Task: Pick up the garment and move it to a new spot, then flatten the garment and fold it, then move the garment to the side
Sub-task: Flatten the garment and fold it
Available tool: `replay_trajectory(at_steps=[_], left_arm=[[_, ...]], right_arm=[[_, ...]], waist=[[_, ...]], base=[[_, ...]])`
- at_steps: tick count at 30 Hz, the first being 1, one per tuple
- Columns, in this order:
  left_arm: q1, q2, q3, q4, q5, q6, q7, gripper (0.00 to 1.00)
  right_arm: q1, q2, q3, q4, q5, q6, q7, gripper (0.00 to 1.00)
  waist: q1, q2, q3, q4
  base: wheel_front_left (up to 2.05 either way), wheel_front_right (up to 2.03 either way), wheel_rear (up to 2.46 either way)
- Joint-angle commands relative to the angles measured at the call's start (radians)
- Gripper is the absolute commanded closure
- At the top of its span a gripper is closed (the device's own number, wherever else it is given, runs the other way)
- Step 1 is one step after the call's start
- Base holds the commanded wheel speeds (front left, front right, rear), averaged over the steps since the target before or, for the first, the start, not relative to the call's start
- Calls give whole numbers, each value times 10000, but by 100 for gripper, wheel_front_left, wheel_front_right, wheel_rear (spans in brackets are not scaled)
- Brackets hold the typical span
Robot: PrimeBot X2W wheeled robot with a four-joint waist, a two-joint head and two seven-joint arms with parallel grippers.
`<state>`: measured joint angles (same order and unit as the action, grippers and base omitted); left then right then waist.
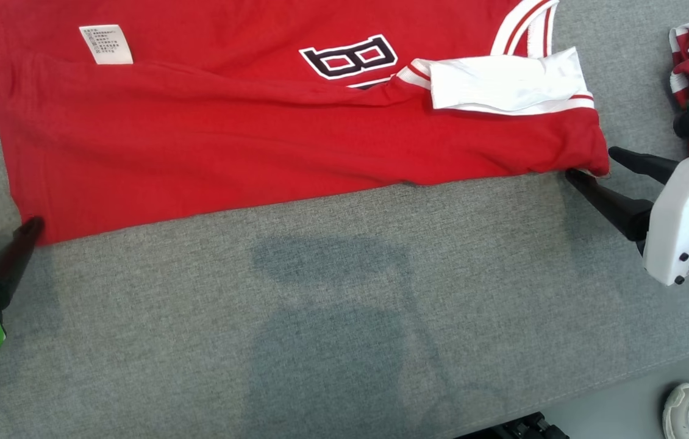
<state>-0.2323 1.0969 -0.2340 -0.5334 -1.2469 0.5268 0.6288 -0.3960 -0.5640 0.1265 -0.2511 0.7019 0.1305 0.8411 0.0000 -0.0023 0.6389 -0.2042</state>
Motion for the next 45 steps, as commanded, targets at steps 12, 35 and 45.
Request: replay_trajectory(at_steps=[12, 35, 45], left_arm=[[722, -422, 208, 153, -606, -665, -307, 0], [-425, -1281, -555, 644, -389, -758, -187, 100], [-114, -1102, -1, 712, -1411, -1537, 68, 100]], right_arm=[[-402, 132, 221, 499, -142, 3, -92, 0], [-495, 336, 527, 400, -96, 3, 83, 31], [-331, 402, -196, 738, 737, 3, 301, 100]], waist=[[0, 23, -57, 307], [0, 23, 54, 122], [0, 23, -329, 287]], base=[[0, 0, 0], [0, 0, 0], [0, 0, 0]])
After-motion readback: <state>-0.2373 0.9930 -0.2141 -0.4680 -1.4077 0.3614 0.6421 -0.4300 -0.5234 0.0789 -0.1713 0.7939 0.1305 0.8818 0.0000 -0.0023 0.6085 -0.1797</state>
